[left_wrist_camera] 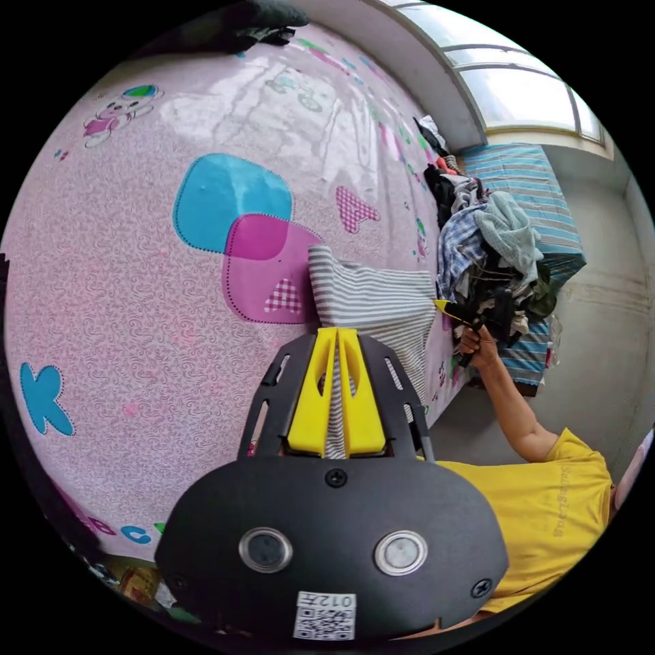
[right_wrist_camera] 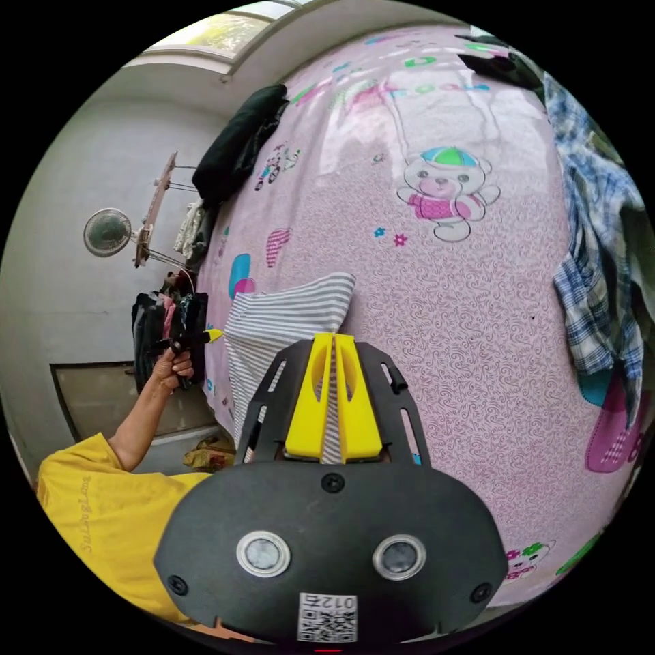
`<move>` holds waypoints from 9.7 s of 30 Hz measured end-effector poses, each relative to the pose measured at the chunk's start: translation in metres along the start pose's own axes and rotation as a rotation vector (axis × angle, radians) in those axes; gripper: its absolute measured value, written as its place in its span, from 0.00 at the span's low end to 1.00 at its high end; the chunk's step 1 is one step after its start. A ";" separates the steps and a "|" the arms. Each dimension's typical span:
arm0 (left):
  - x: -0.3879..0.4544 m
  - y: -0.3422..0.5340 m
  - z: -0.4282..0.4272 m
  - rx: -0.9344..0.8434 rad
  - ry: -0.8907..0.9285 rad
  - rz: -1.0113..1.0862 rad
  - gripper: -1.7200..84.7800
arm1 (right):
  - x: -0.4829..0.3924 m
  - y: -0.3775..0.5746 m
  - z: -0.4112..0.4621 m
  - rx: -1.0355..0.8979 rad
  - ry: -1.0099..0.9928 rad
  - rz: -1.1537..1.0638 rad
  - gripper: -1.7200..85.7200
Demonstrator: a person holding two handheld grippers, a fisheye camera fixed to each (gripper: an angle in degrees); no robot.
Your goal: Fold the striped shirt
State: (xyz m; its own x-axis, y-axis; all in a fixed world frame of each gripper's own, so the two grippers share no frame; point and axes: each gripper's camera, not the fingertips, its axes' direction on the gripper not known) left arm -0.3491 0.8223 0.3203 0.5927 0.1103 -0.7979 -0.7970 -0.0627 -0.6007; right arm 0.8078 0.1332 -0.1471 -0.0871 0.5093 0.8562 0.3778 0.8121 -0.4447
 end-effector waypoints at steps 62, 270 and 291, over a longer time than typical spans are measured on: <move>0.072 -0.110 0.127 -0.161 -0.099 0.066 0.03 | -0.090 -0.064 0.134 -0.133 0.089 -0.177 0.02; 0.267 0.341 -0.026 0.118 0.707 -0.565 0.16 | 0.182 0.309 0.121 -0.104 -0.621 0.458 0.05; 0.302 0.312 -0.065 0.350 0.840 -0.546 0.09 | 0.205 0.237 0.125 -0.122 -0.635 0.391 0.21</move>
State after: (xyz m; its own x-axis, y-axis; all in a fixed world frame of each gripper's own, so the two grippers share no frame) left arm -0.4117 0.7717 -0.1113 0.6640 -0.6917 -0.2839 -0.3085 0.0924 -0.9467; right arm 0.7644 0.4659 -0.1103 -0.4263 0.8499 0.3097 0.5863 0.5203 -0.6209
